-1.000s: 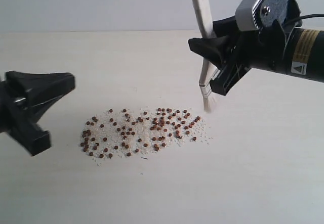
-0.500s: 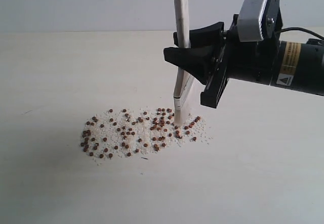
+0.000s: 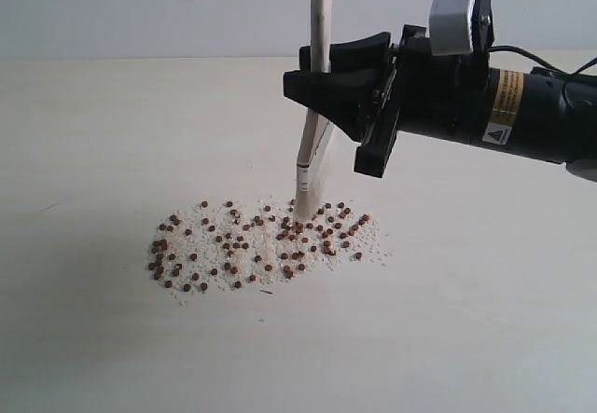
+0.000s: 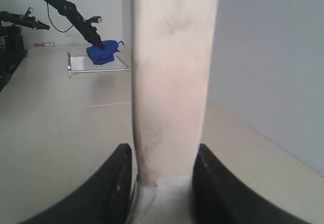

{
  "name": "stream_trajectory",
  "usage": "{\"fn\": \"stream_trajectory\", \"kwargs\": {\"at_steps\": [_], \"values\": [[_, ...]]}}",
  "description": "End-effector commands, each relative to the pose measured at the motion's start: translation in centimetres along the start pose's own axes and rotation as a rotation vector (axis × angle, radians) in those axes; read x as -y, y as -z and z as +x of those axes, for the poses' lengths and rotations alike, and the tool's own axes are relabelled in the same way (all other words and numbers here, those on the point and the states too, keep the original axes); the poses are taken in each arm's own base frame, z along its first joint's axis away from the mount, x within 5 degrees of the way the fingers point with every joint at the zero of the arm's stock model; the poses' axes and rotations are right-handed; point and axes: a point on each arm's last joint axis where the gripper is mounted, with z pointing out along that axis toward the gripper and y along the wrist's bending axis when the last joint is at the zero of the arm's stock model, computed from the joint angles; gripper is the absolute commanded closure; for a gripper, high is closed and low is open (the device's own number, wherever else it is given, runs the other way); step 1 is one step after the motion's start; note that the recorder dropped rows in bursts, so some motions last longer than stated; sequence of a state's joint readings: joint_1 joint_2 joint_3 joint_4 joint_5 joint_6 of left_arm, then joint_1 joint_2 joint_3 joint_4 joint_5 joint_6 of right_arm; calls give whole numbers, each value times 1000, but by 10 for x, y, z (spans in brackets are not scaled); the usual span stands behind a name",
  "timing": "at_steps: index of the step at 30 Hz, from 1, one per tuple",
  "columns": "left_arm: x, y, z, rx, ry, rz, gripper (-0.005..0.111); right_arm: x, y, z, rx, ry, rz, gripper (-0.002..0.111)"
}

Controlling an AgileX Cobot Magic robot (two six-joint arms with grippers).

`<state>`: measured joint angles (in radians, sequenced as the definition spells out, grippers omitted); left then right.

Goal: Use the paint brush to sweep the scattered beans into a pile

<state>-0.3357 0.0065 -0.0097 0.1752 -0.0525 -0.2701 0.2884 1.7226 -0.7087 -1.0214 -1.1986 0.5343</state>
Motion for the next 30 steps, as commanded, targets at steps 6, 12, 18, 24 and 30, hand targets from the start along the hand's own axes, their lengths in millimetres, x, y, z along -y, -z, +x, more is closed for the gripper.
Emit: {"fn": "stream_trajectory", "kwargs": {"at_steps": [6, 12, 18, 24, 30], "values": [[-2, 1, -2, 5, -6, -38, 107, 21, -37, -4, 23, 128, -123, 108], [-2, 1, -2, 5, -6, -38, 107, 22, -95, 9, 30, 83, -263, 108], [-2, 1, -2, 5, -8, -38, 107, 12, -142, 21, 59, 83, -356, 108], [-2, 1, -2, 5, -6, -38, 107, -2, -176, 42, 67, 86, -425, 108], [-2, 1, -2, 5, -6, -38, 107, -14, -193, 60, 62, 82, -469, 108]]}}
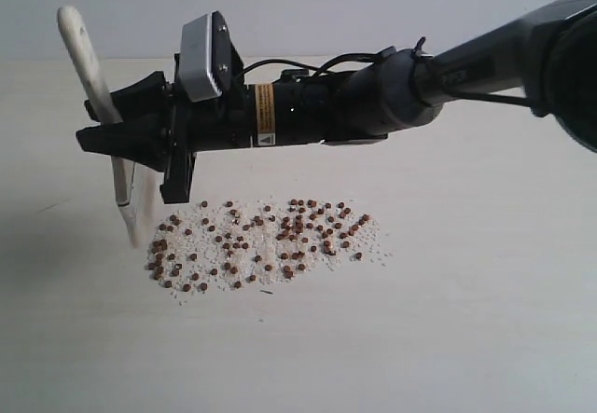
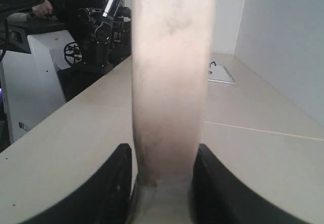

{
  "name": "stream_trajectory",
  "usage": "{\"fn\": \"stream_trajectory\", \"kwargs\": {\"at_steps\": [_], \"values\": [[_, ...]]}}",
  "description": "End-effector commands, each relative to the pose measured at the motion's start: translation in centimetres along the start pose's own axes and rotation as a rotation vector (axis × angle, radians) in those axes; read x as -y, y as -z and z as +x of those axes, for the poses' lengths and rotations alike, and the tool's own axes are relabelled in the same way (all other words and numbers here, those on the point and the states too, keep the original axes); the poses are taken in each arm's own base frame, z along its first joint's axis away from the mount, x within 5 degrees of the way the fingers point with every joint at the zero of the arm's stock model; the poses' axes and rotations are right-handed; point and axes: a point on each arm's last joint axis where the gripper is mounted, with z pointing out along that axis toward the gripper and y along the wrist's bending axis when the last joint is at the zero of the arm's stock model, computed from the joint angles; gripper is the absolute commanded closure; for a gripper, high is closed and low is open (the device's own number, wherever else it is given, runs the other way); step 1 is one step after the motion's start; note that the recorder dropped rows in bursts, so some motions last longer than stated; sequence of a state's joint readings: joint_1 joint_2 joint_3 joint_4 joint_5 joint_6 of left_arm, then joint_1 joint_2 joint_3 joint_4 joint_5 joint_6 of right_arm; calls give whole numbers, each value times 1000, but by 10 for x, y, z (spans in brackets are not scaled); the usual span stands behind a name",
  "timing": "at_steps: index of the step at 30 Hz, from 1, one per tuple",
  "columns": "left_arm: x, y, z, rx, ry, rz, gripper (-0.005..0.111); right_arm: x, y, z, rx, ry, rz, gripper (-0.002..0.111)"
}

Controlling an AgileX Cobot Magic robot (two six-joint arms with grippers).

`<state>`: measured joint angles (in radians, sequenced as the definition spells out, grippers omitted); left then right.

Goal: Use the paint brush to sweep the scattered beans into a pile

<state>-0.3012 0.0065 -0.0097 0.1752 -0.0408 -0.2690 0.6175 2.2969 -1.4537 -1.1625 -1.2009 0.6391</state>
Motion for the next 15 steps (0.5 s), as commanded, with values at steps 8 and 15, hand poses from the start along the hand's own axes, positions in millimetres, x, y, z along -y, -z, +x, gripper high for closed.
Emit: {"fn": "stream_trajectory", "kwargs": {"at_steps": [8, 15], "values": [[0, 1, -3, 13, -2, -1, 107, -6, -32, 25, -67, 10, -11, 108], [0, 1, -3, 13, -2, -1, 107, -1, -32, 31, -121, -8, 39, 108]]}}
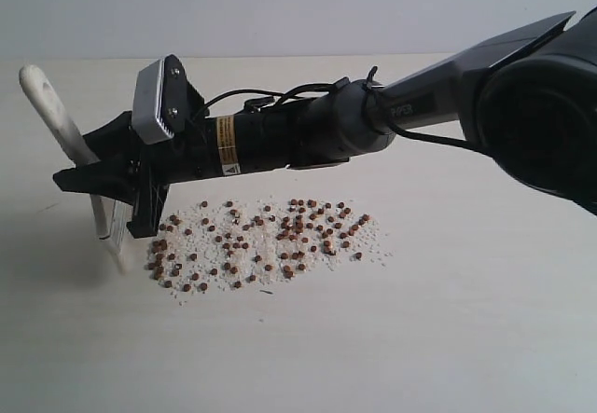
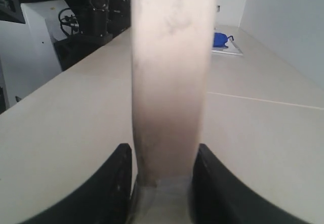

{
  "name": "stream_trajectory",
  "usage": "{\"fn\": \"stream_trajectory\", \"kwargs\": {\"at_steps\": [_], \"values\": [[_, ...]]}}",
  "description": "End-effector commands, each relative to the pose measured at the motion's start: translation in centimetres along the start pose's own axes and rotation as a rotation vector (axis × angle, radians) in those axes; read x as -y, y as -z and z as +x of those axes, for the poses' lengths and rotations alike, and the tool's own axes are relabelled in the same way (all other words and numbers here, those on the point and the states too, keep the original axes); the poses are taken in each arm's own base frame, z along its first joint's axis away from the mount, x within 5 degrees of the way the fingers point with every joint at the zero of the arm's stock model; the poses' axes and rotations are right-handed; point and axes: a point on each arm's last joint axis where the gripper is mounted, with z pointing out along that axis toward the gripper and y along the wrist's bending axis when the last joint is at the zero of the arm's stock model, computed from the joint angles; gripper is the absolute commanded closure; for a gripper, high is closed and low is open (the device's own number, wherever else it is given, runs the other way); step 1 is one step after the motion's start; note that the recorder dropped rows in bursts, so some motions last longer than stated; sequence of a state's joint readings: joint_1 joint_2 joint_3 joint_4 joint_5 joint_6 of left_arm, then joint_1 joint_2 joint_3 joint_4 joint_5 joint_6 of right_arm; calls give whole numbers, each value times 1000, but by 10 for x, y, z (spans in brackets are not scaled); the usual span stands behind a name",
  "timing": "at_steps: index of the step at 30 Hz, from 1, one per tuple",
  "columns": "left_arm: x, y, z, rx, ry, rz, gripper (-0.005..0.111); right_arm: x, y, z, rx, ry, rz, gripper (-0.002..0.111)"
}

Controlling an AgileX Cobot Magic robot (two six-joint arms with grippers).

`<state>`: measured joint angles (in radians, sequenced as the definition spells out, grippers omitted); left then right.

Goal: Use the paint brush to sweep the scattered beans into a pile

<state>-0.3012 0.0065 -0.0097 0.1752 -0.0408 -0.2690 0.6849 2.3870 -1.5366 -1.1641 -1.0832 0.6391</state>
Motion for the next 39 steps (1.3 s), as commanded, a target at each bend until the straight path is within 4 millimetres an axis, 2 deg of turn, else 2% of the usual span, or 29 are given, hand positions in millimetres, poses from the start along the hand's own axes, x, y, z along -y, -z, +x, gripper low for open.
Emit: {"fn": "stream_trajectory", "kwargs": {"at_steps": [1, 8, 16, 32, 39], "values": [[0, 1, -3, 13, -2, -1, 107, 5, -1, 2, -36, -12, 42, 108], [0, 1, -3, 13, -2, -1, 107, 4, -1, 5, -73, 0, 36, 108], [0, 1, -3, 13, -2, -1, 107, 8, -2, -5, -13, -3, 39, 108], [0, 1, -3, 13, -4, -1, 107, 12, -2, 3, -90, -76, 92, 108], [0, 1, -3, 13, -4, -1, 107, 10, -2, 0, -61, -84, 70, 108]]}}
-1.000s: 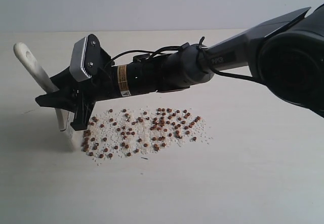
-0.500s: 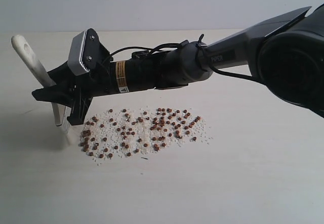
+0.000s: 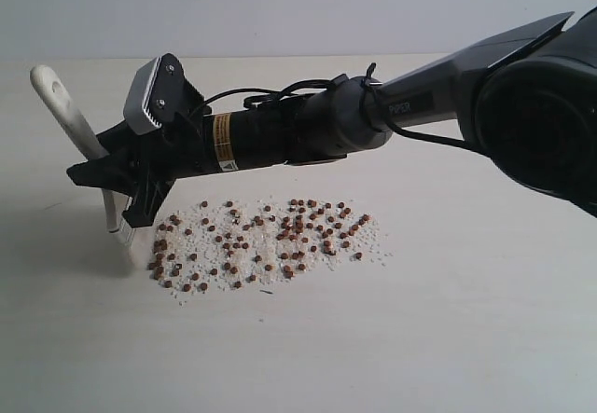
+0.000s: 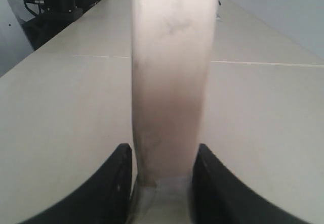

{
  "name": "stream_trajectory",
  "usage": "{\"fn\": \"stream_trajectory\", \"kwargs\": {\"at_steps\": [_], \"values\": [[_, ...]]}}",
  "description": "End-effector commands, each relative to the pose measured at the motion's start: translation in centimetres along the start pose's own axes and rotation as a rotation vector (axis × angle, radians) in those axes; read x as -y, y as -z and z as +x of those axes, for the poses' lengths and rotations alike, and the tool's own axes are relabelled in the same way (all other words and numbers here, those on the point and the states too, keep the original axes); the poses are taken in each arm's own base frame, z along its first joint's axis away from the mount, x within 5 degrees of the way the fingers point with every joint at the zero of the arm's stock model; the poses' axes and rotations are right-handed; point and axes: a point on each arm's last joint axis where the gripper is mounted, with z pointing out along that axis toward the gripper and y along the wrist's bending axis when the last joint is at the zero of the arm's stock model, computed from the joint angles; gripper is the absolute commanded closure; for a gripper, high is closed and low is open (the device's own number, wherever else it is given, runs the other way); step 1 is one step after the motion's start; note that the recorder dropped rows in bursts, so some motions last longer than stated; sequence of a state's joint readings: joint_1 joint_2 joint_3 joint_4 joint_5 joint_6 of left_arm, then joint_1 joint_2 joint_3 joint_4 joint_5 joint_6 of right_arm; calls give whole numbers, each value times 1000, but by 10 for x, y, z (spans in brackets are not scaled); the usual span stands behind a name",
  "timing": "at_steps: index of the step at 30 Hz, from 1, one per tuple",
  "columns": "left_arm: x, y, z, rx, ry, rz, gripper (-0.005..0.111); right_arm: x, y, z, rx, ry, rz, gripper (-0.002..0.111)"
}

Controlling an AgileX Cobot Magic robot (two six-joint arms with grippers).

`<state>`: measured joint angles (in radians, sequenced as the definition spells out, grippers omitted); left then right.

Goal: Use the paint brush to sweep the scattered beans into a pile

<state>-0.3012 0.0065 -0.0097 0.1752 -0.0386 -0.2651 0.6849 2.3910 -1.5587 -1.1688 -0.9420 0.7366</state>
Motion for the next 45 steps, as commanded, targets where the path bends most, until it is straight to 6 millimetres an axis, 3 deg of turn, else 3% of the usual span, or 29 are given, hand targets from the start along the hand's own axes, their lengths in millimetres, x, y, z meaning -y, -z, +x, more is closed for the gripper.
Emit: {"fn": "stream_trajectory", "kwargs": {"at_steps": [1, 12, 45], "values": [[0, 1, -3, 15, 0, 0, 107, -1, 0, -7, 41, -5, -21, 108], [0, 1, -3, 15, 0, 0, 107, -6, -23, -16, -81, 36, 23, 108], [0, 1, -3, 15, 0, 0, 107, -7, -21, -1, -280, -52, 5, 108]]}}
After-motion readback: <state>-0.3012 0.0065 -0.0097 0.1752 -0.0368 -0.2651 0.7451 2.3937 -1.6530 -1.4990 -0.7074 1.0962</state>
